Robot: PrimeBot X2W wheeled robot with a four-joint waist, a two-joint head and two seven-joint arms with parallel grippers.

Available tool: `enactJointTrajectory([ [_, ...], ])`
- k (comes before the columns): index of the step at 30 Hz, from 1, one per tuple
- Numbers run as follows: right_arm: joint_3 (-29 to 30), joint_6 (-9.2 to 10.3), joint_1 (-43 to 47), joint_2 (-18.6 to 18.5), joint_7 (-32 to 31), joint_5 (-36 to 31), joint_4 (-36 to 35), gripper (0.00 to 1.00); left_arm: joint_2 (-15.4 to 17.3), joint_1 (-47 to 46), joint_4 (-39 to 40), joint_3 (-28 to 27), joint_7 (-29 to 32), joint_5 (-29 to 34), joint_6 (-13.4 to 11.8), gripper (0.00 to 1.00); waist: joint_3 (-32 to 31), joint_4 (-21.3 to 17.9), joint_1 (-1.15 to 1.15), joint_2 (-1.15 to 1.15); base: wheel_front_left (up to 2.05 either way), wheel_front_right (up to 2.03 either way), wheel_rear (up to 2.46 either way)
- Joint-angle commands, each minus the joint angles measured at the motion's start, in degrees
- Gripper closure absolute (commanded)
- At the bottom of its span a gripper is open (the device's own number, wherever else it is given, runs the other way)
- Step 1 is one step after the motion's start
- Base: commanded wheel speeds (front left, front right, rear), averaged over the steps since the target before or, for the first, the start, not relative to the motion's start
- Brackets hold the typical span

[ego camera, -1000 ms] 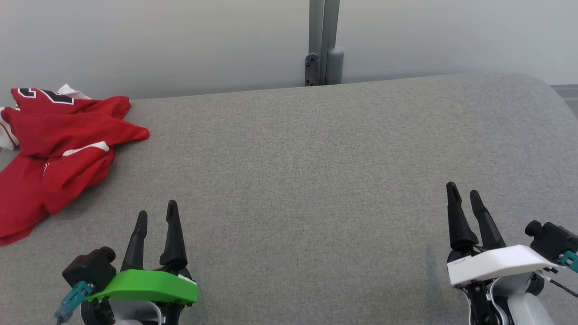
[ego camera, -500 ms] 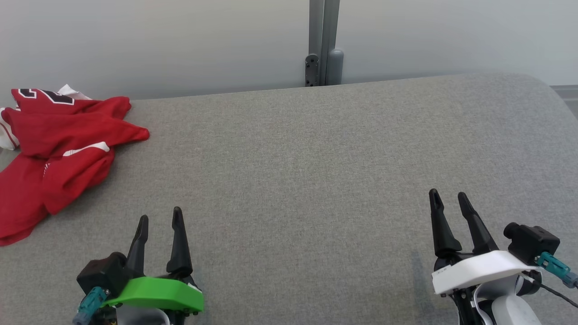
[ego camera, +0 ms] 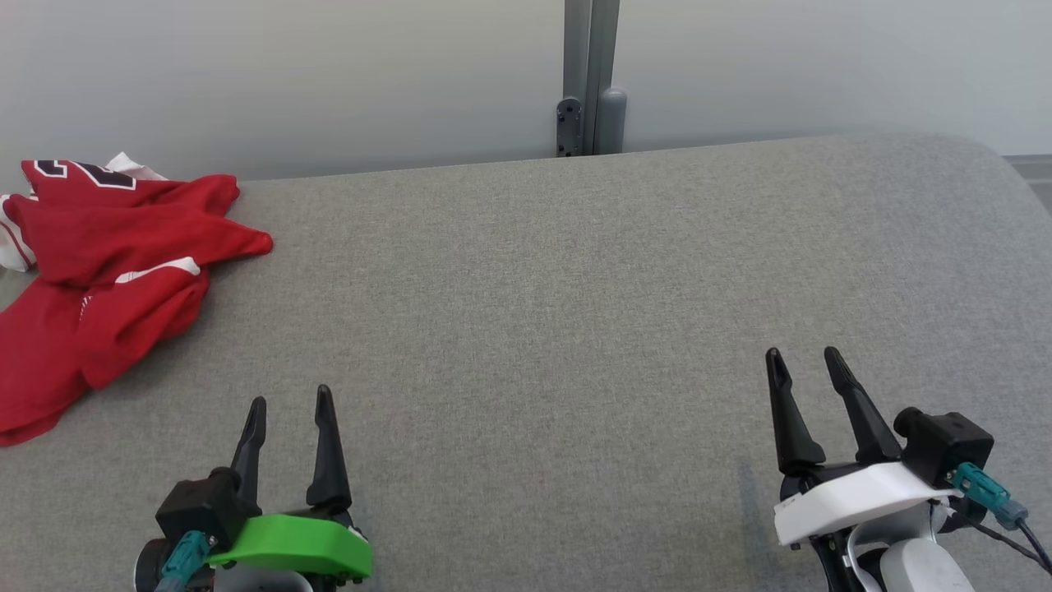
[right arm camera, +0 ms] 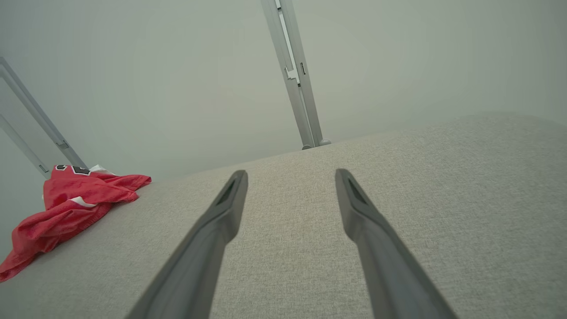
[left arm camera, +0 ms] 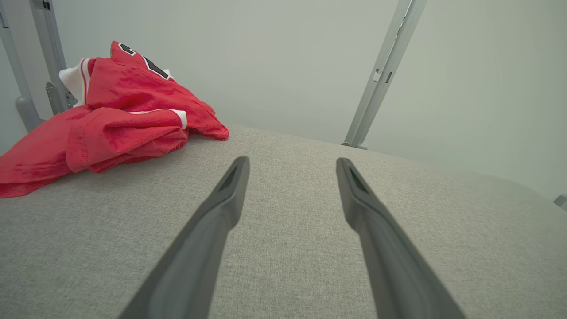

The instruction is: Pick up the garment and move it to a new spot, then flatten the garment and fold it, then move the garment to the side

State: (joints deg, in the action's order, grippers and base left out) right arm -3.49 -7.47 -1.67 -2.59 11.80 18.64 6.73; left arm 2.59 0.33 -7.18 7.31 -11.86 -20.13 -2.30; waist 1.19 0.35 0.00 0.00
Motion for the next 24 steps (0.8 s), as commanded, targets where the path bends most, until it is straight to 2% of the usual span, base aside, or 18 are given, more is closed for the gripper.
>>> enactJointTrajectory([
  [1, -0.2, -0.03, -0.1, -0.4, 0.6, -1.6, -0.2, 0.0, 0.4, 0.6, 0.1, -0.1, -0.6, 1.7, -0.2, 0.0, 0.0, 0.0, 0.0, 0.0, 0.0, 0.0, 0.0],
  [24, -1.8, -0.03, 1.5, -0.4, 3.1, -11.8, 0.4, 0.0, 0.5, 2.3, -1.5, 0.3, -3.0, 9.5, -0.7, 0.0, -1.1, 0.1, 0.0, 0.0, 0.0, 0.0, 0.0],
])
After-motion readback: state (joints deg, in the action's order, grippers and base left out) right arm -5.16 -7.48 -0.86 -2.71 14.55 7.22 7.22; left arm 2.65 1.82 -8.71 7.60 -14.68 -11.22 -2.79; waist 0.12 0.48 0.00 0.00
